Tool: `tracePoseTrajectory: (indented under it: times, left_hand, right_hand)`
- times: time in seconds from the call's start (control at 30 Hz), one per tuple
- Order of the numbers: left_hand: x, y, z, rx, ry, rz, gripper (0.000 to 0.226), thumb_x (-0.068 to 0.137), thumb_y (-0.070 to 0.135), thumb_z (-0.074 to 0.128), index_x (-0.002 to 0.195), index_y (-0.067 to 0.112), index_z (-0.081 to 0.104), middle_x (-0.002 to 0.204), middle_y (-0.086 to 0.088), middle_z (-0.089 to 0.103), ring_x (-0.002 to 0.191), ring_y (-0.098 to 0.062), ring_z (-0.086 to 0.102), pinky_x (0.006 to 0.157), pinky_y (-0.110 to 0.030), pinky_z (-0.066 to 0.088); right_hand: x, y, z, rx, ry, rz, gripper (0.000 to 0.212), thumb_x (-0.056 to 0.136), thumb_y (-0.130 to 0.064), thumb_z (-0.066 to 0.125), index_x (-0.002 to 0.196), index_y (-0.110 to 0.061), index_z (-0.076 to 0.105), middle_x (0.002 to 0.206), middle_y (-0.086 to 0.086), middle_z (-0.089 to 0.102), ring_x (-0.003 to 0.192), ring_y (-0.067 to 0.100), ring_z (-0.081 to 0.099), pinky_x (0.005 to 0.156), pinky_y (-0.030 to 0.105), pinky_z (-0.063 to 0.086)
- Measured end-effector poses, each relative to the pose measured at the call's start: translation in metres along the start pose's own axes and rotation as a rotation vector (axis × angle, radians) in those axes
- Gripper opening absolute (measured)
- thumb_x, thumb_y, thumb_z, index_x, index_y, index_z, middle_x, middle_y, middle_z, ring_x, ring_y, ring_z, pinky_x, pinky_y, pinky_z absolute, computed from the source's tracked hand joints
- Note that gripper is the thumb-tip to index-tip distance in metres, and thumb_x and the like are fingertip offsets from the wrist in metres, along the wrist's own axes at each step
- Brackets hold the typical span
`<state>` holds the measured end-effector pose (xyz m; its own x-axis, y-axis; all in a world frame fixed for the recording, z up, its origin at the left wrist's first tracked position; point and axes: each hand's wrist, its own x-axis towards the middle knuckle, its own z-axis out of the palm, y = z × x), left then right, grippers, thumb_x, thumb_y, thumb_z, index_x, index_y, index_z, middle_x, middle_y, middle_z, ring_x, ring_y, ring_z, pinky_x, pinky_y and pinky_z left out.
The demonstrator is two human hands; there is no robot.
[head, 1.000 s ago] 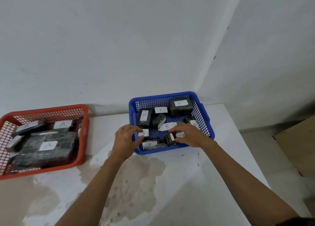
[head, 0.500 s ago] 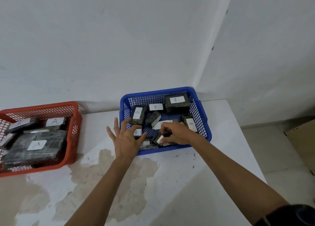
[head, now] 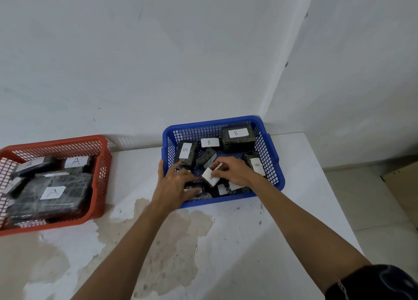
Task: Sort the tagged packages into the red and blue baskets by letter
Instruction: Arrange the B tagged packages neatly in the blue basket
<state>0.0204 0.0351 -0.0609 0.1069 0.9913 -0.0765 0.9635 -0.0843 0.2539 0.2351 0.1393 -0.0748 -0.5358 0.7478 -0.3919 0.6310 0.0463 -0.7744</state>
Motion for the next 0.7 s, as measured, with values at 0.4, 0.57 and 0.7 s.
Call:
tracePoseTrajectory:
  times: [0.4,0.57,0.7]
  left_hand:
    - [0.005,-0.007,-0.001,0.107,-0.129,-0.006,0.034,0.084,0.062,0.056,0.102,0.038,0.072,0.111,0.018,0.062,0.127,-0.011,0.038,0.117,-0.057,0.001]
    - [0.007,-0.005,0.005,0.130,-0.069,-0.057,0.031,0.088,0.057,0.054,0.099,0.033,0.070,0.104,0.012,0.064,0.119,-0.014,0.045,0.117,-0.056,0.007]
    - [0.009,-0.002,0.008,0.125,-0.052,-0.104,0.026,0.085,0.056,0.059,0.092,0.034,0.071,0.100,0.012,0.065,0.116,-0.014,0.046,0.116,-0.056,0.010]
  right_hand:
    - [0.009,0.006,0.006,-0.224,0.168,0.103,0.018,0.093,-0.043,0.062,0.102,-0.028,0.066,0.103,-0.004,0.073,0.097,0.021,0.064,0.100,0.049,0.045]
    - [-0.001,0.007,0.007,-0.307,0.294,-0.098,0.023,0.089,-0.045,0.068,0.107,-0.029,0.067,0.105,-0.001,0.063,0.099,0.022,0.056,0.087,0.041,0.047]
    - [-0.010,0.001,0.009,-0.336,0.158,-0.209,0.024,0.083,-0.050,0.072,0.102,-0.034,0.071,0.099,-0.009,0.063,0.097,0.016,0.046,0.091,0.039,0.037]
